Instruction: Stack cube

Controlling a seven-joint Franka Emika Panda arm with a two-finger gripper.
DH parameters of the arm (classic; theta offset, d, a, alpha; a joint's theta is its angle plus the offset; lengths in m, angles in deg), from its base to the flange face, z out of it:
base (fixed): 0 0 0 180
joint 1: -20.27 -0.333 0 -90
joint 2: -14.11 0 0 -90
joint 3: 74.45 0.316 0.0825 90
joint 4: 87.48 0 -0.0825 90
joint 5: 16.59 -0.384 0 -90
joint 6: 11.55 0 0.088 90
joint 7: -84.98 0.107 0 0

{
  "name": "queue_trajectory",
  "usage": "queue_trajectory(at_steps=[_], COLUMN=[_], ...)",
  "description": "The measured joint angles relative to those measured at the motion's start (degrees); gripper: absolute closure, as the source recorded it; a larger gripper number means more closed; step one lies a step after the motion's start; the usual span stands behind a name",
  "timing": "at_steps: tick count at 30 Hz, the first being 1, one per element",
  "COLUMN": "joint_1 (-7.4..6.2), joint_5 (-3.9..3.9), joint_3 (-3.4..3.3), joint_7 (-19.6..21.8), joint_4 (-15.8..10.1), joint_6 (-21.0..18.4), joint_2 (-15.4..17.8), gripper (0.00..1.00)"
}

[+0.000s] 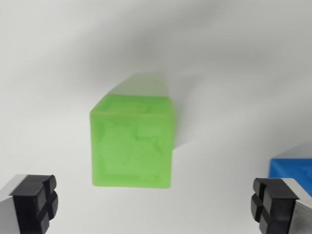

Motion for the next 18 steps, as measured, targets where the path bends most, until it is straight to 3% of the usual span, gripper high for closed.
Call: queue_trajectory(at_steps=[7,18], joint_1=[-1.78,-1.85], joint_5=[-0.15,-0.15], joint_3=[0.14,-0.14], joint_7=[3.25,3.55], joint_4=[0.92,2.12], joint_6=[1.86,6.49], joint_2=[-2.84,-8.78], gripper=[0.0,0.0])
